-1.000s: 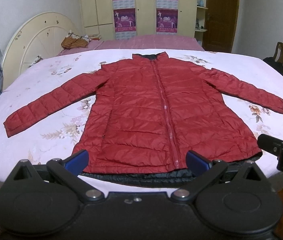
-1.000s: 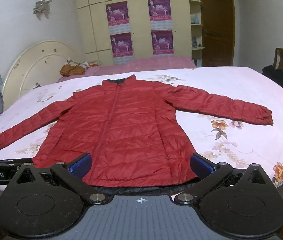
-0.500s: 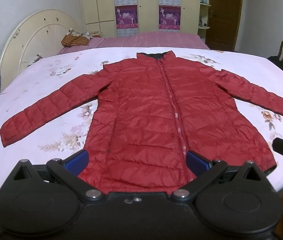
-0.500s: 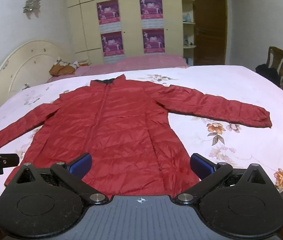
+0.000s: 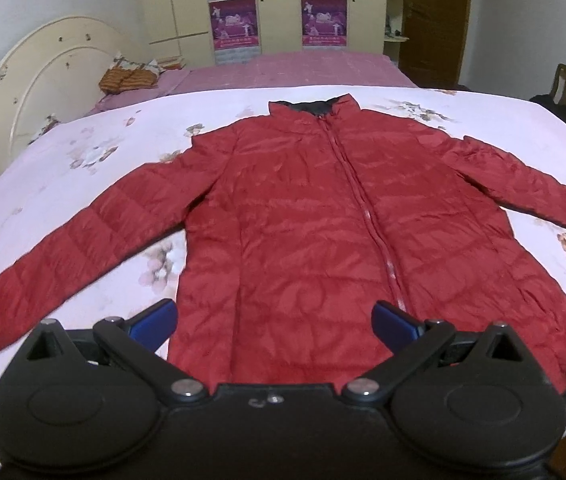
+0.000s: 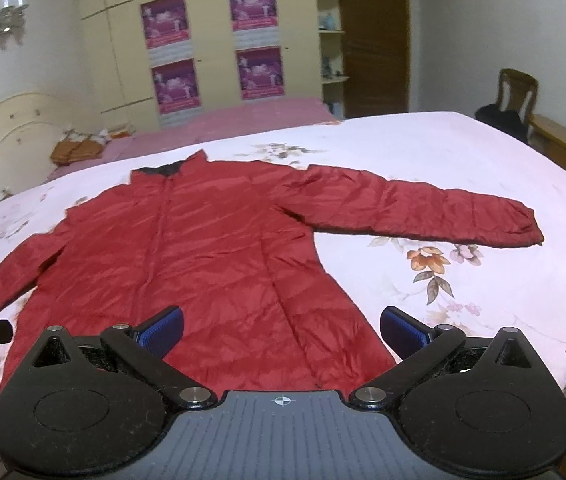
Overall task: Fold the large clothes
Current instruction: 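Move the right tool to the sleeve cuff nearest it and grasp it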
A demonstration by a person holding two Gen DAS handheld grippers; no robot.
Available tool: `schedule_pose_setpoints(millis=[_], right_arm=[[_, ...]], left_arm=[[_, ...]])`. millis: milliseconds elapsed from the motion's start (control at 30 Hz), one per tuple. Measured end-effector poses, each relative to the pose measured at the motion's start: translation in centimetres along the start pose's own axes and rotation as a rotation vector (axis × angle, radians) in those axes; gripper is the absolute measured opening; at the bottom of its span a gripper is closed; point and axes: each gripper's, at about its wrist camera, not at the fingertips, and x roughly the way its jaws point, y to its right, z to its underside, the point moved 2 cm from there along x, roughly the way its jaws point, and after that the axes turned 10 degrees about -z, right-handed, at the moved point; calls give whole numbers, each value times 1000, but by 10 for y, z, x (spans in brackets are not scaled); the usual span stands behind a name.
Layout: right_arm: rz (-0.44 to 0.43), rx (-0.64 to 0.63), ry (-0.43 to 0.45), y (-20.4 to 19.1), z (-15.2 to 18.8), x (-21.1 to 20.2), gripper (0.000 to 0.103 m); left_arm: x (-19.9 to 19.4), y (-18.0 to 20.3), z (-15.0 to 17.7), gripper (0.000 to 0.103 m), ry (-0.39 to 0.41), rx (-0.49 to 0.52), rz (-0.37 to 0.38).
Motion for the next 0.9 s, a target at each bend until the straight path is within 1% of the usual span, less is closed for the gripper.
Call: schedule_pose_setpoints(millis=[233, 433, 600, 900], right_arm=[[83, 38, 14, -5, -17, 30, 103], [132, 57, 21, 5, -28, 48, 103], [162, 67, 4, 30, -37, 63, 103], [179, 86, 3, 105, -63, 91, 103]], left_arm=[[43, -10, -29, 103, -10, 20, 44], [71, -7, -46, 103, -14, 36, 46], [92, 0, -55, 103, -36, 20, 32], [123, 32, -68, 103, -68, -28, -32]])
